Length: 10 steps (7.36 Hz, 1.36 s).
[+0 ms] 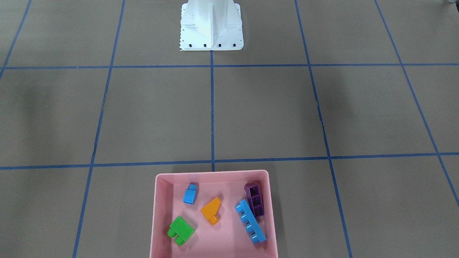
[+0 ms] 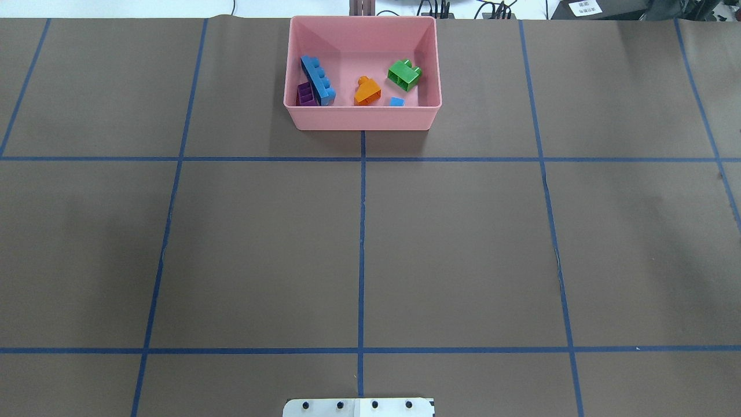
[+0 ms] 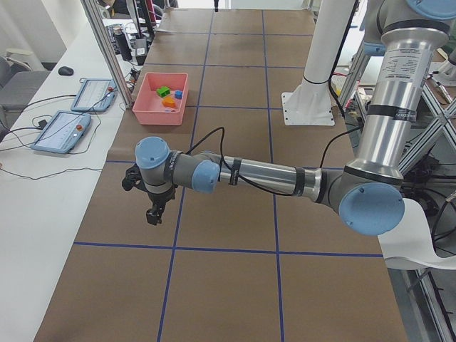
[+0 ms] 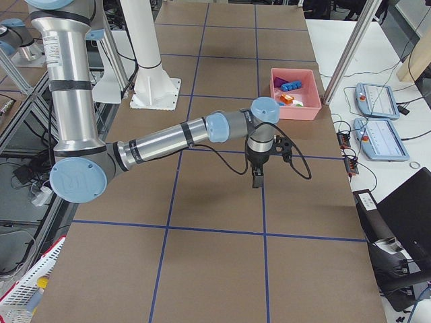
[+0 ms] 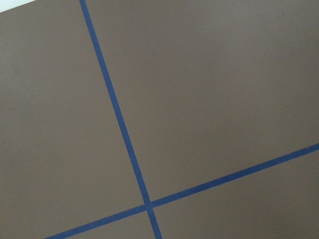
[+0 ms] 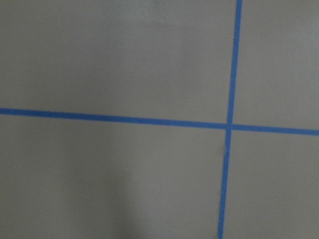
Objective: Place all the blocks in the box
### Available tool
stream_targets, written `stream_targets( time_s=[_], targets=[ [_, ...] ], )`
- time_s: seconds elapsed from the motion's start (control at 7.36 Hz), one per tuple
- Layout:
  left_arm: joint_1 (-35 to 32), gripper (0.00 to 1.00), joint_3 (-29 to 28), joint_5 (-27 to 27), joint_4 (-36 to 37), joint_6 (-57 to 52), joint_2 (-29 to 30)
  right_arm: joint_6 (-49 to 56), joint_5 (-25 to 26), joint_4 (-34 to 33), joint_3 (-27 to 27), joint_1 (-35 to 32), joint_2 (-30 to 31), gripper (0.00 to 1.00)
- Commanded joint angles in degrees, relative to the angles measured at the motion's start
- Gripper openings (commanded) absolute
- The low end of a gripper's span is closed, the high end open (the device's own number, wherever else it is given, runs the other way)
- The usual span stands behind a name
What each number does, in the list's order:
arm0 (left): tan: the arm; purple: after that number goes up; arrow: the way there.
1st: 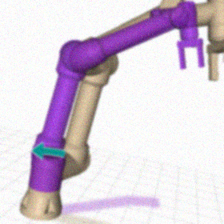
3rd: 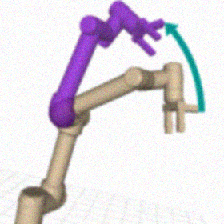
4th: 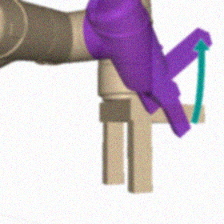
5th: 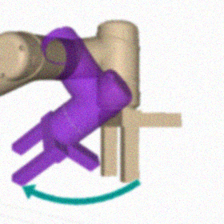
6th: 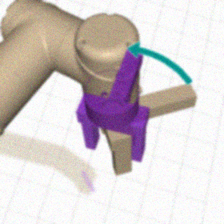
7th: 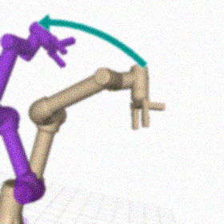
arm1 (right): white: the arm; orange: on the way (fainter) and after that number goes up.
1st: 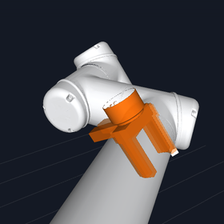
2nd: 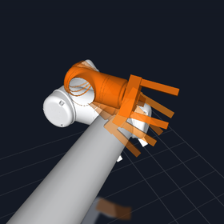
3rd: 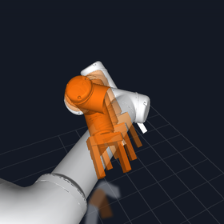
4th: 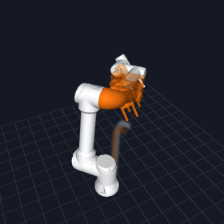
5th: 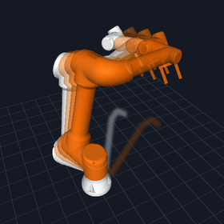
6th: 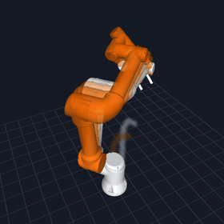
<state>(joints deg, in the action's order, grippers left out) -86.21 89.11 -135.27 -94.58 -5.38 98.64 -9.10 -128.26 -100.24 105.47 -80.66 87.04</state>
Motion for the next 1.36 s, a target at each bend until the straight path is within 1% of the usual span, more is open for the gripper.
stream_targets(
  time_s=[0.0, 0.41, 0.68, 0.82, 0.95, 1.09, 1.22],
  targets=[
    [0.07, 1.00, 2.91, -0.43, 1.59, -0.50, -5.21, 4.70, -1.29, -2.06, 0.00, -2.39, 4.09, 1.00],
    [-0.01, 1.00, 2.47, -0.26, 2.12, -0.33, -5.83, 4.44, -1.82, -1.89, -1.76, -2.92, 4.45, 1.00],
    [0.16, 1.00, 2.74, -0.26, 3.51, 0.80, -6.10, 4.79, -1.72, -1.45, -2.72, -3.71, 6.64, 1.00],
    [-0.01, 1.00, 2.91, -0.35, 5.70, 0.64, -5.57, 4.53, -2.25, -1.45, -2.73, -4.06, 6.48, 1.00],
    [-0.10, 1.00, 3.79, -0.35, 7.03, 0.46, -5.66, 4.18, -4.69, -1.62, -3.25, -4.06, 6.39, 1.00],
    [-0.10, 1.00, 5.80, -0.52, 11.65, 0.38, -5.57, 4.26, -7.15, -1.45, -4.30, -4.67, 6.48, 1.00],
    [-0.10, 1.00, 8.43, -0.52, 14.48, 0.11, -6.44, 4.26, -7.09, -1.36, -4.48, -4.85, 6.39, 1.00]
  ],
)
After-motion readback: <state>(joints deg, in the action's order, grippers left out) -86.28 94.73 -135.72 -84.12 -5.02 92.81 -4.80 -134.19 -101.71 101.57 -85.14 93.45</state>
